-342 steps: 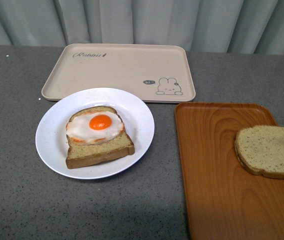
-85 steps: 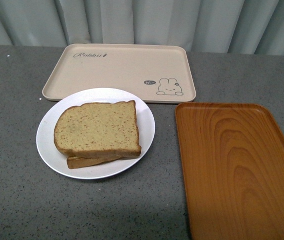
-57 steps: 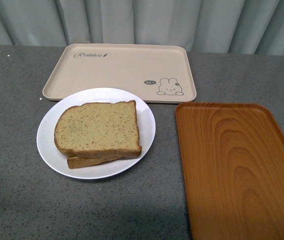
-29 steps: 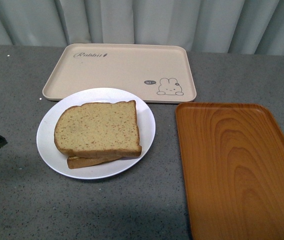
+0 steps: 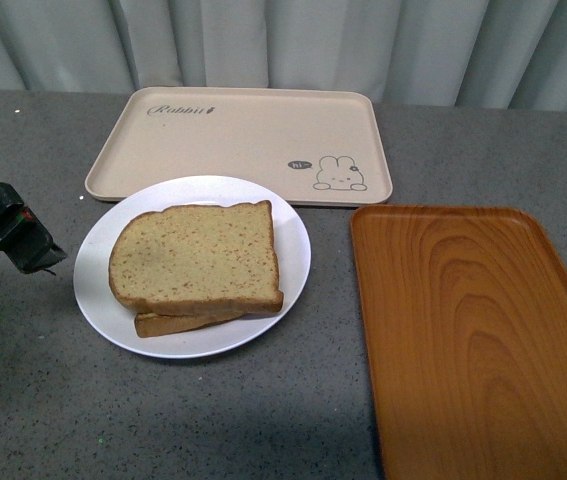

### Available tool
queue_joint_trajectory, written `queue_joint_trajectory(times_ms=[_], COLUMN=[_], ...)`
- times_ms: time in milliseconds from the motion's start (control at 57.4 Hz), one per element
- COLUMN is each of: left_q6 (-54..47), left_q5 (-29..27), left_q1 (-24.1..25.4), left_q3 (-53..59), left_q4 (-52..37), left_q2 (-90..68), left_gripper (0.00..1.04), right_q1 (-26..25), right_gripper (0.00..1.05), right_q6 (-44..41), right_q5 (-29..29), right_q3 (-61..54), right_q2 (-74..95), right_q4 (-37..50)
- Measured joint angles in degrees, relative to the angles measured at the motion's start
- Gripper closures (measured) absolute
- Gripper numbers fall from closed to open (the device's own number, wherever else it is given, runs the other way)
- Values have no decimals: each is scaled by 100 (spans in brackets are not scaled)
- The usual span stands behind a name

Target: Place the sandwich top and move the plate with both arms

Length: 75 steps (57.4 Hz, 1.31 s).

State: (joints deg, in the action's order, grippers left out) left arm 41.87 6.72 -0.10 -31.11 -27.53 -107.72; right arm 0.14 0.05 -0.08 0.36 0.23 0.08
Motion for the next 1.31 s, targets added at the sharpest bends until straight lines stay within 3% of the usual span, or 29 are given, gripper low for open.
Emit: queue_joint_trajectory(times_ms=[993, 1307], left_q6=[546, 741], left_q5=[422, 595], left_q1=[-94, -120], left_q3=[-590, -638], left_q4=[-544, -590], left_q2=[-1001, -1209], left_gripper=[10, 56], right_q1=[0, 0], right_gripper=[9, 9], right_q6=[0, 0], right_q5=[0, 0], right_q3=[0, 0], right_q2=[0, 0], right_q4=[0, 0])
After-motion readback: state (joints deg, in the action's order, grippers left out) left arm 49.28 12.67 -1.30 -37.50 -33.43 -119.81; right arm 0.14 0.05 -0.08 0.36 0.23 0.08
